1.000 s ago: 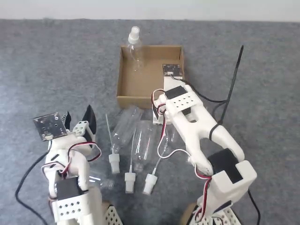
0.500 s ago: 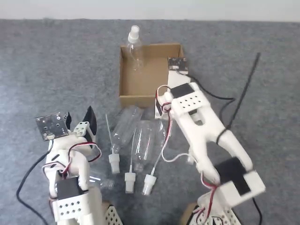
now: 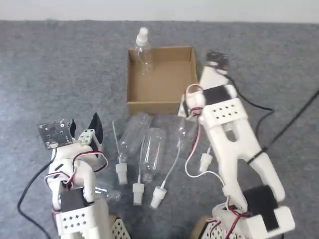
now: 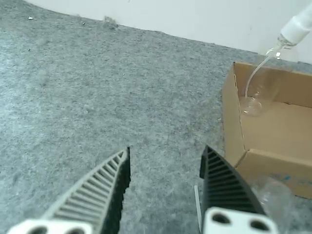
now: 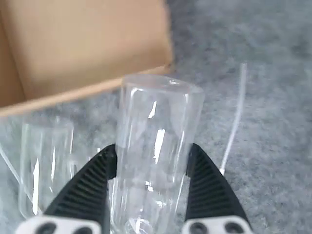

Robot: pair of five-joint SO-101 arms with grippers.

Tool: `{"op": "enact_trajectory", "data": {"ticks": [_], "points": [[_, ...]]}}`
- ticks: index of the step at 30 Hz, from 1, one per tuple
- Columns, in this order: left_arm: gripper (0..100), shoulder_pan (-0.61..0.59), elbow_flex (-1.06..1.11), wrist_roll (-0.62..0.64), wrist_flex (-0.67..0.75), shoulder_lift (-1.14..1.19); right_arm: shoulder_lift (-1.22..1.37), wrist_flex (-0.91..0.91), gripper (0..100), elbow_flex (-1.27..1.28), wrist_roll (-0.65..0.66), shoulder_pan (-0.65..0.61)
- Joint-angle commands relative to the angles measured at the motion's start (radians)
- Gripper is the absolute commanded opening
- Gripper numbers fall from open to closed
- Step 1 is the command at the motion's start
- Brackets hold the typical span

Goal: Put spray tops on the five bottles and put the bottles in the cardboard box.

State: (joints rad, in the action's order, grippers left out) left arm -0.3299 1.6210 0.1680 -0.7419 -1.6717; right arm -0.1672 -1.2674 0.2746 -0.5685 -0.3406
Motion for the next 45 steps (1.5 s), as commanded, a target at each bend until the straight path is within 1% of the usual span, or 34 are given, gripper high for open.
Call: {"op": "enact_trajectory", "data": {"ticks": [1, 8, 11, 13, 16, 19, 24, 26, 30, 34, 43, 45], "points": [[22, -0.006, -0.010, -0.009, 0.031, -0.017, -0.079, -0.010, 0.6, -0.003, -0.081, 0.074], [22, -0.006, -0.010, -0.009, 0.031, -0.017, -0.097, -0.019, 0.6, 0.071, -0.250, 0.156], [22, -0.006, -0.010, -0.009, 0.031, -0.017, -0.088, -0.019, 0.6, 0.092, -0.354, 0.225], [22, -0.006, -0.010, -0.009, 0.031, -0.017, -0.087, -0.019, 0.6, 0.100, -0.391, 0.274], [22, -0.006, -0.010, -0.009, 0.031, -0.017, -0.088, -0.021, 0.6, 0.112, -0.394, 0.335], [22, -0.006, -0.010, -0.009, 0.031, -0.017, -0.087, -0.019, 0.6, 0.118, -0.388, 0.357], [22, -0.006, -0.010, -0.009, 0.031, -0.017, -0.096, -0.018, 0.6, 0.155, -0.259, 0.395], [22, -0.006, -0.010, -0.009, 0.031, -0.017, -0.088, -0.018, 0.6, 0.158, -0.226, 0.437], [22, -0.006, -0.008, -0.009, 0.031, -0.017, -0.085, -0.019, 0.6, 0.161, -0.229, 0.542], [22, -0.006, -0.008, -0.009, 0.031, -0.017, -0.087, -0.018, 0.6, 0.196, -0.336, 0.591], [22, -0.006, -0.008, -0.009, 0.031, -0.017, -0.085, -0.018, 0.8, 0.256, -0.497, 0.598], [22, -0.006, -0.008, -0.009, 0.031, -0.017, -0.085, -0.018, 3.9, 0.256, -0.531, 0.596]]}}
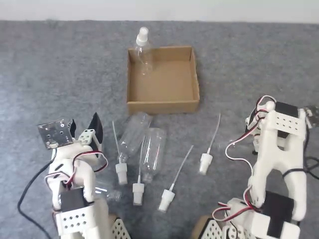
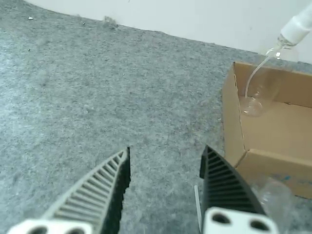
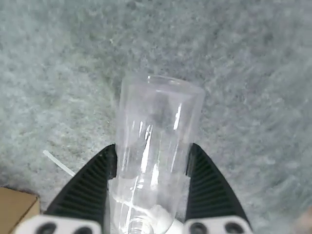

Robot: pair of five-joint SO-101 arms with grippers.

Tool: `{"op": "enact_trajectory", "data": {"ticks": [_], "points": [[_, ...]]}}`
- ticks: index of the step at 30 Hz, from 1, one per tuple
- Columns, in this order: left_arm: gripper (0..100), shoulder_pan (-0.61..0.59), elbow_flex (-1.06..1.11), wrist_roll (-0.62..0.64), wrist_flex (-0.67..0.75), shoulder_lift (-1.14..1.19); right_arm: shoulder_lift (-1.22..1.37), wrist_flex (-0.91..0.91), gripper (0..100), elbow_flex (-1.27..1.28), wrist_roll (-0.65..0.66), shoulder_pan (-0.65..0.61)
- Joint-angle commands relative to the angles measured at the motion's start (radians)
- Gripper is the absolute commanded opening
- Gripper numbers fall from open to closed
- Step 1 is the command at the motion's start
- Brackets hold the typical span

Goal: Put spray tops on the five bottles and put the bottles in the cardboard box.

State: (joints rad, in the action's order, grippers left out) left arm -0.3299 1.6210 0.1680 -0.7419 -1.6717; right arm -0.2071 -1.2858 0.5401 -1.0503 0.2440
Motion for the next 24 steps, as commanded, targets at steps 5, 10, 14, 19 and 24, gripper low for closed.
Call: {"op": "enact_trajectory", "data": {"ticks": [5, 10, 14, 19, 24], "points": [[22, -0.006, -0.008, -0.009, 0.031, -0.017, -0.045, 0.001, 21.4, -0.009, -0.069, -0.018], [22, -0.006, -0.008, -0.009, 0.031, -0.017, -0.045, -0.001, 27.5, -0.008, -0.068, -0.027], [22, -0.006, -0.008, -0.009, 0.031, -0.017, -0.045, -0.001, 27.5, -0.008, -0.068, -0.027], [22, -0.006, -0.008, -0.009, 0.031, -0.017, -0.045, -0.002, 27.5, -0.011, -0.068, -0.028], [22, -0.006, -0.008, -0.009, 0.031, -0.017, -0.077, -0.012, 27.5, -0.017, -0.061, -0.030]]}}
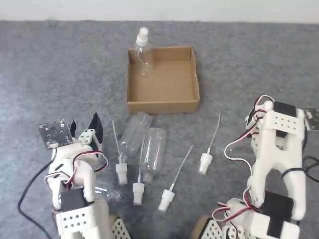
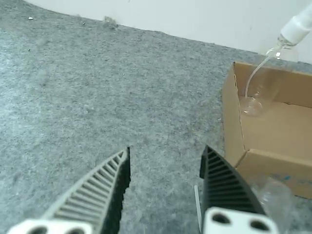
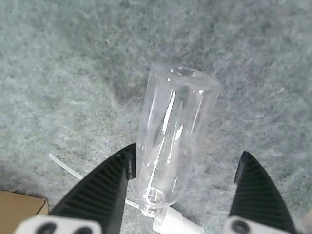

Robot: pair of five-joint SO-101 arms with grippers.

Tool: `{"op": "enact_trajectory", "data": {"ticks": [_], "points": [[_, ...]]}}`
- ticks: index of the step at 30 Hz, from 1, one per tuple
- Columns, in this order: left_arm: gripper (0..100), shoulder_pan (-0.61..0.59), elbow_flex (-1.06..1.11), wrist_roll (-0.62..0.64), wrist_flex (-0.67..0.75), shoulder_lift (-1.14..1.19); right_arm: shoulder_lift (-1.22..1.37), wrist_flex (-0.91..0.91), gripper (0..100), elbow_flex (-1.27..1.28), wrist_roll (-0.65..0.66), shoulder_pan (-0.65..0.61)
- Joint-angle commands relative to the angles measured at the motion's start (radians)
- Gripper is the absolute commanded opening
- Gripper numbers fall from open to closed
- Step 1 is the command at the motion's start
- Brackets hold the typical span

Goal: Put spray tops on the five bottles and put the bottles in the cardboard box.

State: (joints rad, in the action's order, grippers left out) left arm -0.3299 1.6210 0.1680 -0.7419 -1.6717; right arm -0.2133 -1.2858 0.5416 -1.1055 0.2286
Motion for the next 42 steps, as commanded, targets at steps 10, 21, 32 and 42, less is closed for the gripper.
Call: {"op": "enact_trajectory", "data": {"ticks": [10, 21, 32, 42], "points": [[22, -0.006, -0.008, -0.009, 0.031, -0.017, -0.183, -0.012, 27.5, -0.012, 0.084, -0.015], [22, -0.006, -0.008, -0.009, 0.031, -0.017, -0.188, -0.013, 27.4, -0.011, 0.384, -0.013], [22, -0.006, -0.007, -0.009, 0.031, -0.017, -0.196, -0.007, 27.4, -0.012, 0.614, -0.015], [22, -0.006, -0.007, -0.009, 0.031, -0.017, -0.197, -0.010, 27.4, -0.017, 0.813, -0.015]]}}
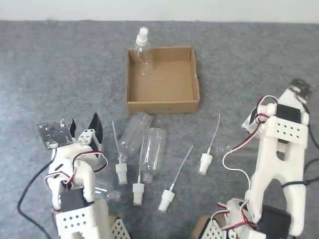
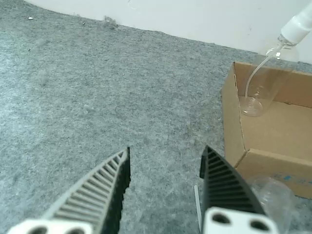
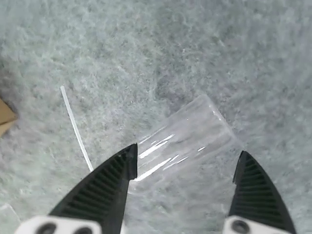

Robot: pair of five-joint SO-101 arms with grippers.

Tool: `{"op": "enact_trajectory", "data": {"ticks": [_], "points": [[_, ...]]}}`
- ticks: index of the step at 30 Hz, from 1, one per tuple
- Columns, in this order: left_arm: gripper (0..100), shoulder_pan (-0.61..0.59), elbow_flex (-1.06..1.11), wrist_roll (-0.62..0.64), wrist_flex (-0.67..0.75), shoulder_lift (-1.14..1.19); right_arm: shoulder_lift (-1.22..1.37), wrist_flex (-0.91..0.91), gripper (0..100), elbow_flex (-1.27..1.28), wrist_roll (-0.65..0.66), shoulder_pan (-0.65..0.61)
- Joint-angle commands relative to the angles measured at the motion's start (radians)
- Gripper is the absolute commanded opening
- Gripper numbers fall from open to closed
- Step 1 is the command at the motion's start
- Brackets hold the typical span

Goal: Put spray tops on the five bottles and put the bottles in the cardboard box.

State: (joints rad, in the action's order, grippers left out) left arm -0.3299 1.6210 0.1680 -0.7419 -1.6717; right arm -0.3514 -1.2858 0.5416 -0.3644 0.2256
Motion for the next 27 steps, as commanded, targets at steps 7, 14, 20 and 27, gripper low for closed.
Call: {"op": "enact_trajectory", "data": {"ticks": [7, 14, 20, 27], "points": [[22, -0.006, -0.007, -0.009, 0.031, -0.017, -0.059, -0.012, 27.4, -0.018, 0.265, -0.012], [22, -0.006, -0.007, -0.009, 0.031, -0.017, -0.082, -0.065, 27.4, -0.043, 0.462, -0.018], [22, -0.006, -0.007, -0.009, 0.032, -0.017, -0.137, -0.294, 27.4, -0.218, 0.580, -0.065], [22, -0.006, -0.007, -0.009, 0.032, -0.017, -0.137, -0.374, 27.4, -0.284, 0.698, -0.154]]}}
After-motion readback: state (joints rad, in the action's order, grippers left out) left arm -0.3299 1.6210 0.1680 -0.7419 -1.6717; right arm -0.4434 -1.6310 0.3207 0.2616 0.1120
